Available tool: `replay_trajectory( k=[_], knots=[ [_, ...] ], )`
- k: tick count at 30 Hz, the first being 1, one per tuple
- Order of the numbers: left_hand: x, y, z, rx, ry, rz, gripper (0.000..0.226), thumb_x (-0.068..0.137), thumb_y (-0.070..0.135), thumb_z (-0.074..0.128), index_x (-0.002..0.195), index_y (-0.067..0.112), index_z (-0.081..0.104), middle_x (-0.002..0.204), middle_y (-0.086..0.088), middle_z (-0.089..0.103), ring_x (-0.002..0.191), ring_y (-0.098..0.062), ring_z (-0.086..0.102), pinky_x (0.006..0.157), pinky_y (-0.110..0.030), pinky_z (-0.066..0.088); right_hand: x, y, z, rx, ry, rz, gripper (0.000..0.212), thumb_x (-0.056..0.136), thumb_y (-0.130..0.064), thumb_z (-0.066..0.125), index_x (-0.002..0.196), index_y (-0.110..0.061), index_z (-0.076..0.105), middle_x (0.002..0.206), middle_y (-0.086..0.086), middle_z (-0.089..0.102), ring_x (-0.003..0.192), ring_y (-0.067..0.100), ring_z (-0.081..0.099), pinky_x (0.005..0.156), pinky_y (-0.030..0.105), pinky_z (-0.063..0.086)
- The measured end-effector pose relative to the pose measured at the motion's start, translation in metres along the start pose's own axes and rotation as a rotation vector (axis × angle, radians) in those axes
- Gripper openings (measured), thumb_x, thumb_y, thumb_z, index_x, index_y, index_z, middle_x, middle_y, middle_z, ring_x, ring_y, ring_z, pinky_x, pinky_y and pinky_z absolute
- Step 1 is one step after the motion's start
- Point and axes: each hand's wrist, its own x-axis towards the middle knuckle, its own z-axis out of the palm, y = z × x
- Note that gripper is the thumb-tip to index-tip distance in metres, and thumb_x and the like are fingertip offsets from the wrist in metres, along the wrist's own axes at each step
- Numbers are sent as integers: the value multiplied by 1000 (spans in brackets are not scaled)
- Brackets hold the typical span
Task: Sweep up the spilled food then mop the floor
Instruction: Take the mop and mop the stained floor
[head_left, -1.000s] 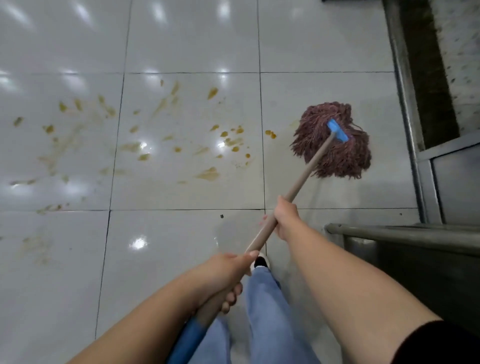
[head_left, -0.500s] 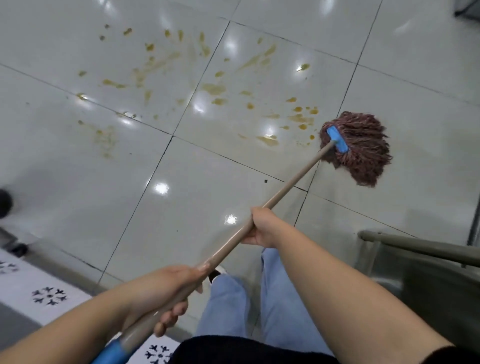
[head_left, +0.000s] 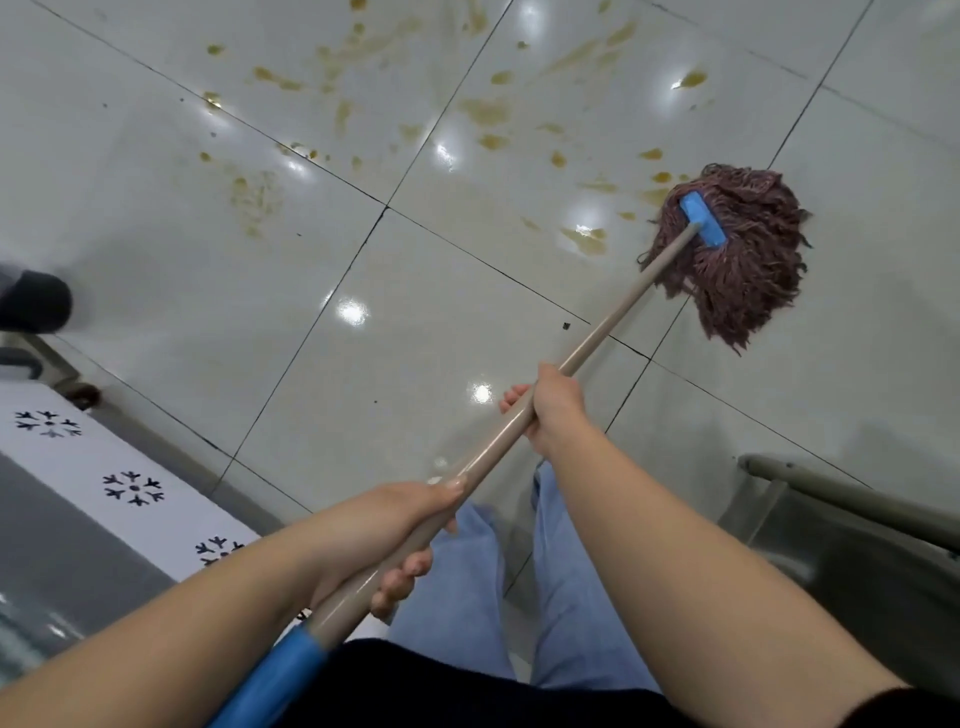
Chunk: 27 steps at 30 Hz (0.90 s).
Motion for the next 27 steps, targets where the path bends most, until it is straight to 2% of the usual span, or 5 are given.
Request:
replay_trajectory(
  k=[5,9,16,23,27],
  knots=[
    [23,73,31,49,4,43,40,90,55,44,90,15,47,40,2,37,27,-9,30,33,-11,29,28,-72,-20,82,60,-64,19,97,-22,43,91,-4,43,68,11,45,46,19,48,34,18,45],
    [51,145,75,52,-33,113,39,91,53,45,87,14,45,37,4,38,26,-7,32,32,-10,29,49,-147,-50,79,185,-166,22,96,-27,46,108,-9,43,75,11,48,48,20,55,35,20,46],
    [82,240,132,88,-54,222,41,95,49,38,79,12,40,30,5,35,21,-4,30,30,-6,27,51,-219,-77,4,237,-264,18,101,-28,33,106,-11,38,72,14,55,50,22,58,40,27,50],
    [50,161,93,50,-80,126,35,89,46,52,82,12,48,35,6,35,23,-3,29,29,-6,23,29,-175,-74,-118,33,-105,7,95,-9,39,100,-6,42,77,13,54,61,24,61,38,24,50],
    [16,78,52,-25,-82,61,40,86,53,51,87,13,48,38,5,35,25,-5,28,30,-9,24,10,-107,-55,-192,-61,18,11,93,-20,48,92,-9,46,79,9,51,71,27,60,46,28,51]
  ],
)
